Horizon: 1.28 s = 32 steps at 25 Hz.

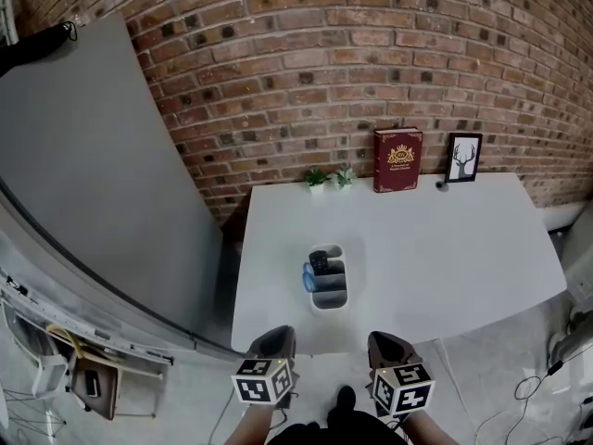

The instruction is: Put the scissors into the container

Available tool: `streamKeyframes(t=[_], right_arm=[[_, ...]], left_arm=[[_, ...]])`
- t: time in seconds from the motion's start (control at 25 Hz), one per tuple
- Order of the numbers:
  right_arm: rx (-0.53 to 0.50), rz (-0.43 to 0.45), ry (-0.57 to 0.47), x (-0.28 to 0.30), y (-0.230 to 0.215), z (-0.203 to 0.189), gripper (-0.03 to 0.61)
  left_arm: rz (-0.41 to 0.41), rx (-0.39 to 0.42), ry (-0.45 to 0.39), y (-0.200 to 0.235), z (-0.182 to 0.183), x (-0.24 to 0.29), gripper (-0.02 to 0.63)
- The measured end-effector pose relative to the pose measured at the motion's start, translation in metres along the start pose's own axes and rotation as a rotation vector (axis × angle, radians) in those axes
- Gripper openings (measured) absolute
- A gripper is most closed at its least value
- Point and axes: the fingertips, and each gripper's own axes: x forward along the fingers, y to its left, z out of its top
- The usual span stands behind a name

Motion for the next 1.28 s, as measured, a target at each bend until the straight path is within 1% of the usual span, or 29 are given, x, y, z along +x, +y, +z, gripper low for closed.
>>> streamKeyframes(t=[0.36,0.76,0.96,1.28], right_arm=[[-0.025,-0.018,-0.012,-0.0004,-0.0004,0.0071,0.0],[-0.038,-0.012,-0.007,0.0008,0.0015,0.0063,0.0],[-0.037,-0.01,-0.005,0.0003,0.0032,0.0064,0.0],[-0.036,-0.007,-0.014,-0.0017,0.0024,0.0055,0.0]], left_arm=[[0.0,0.008,-0.017,-0.0018,0.0074,-0.002,0.028],[-0.011,0.015,-0.006,-0.0057,0.0064,0.0015,0.029],[-0.008,0.039,-0.001,-0.0064,0.0072,0.0,0.029],[-0.004,0.029,0.006,-0.005,0.002,-0.0012,0.029]])
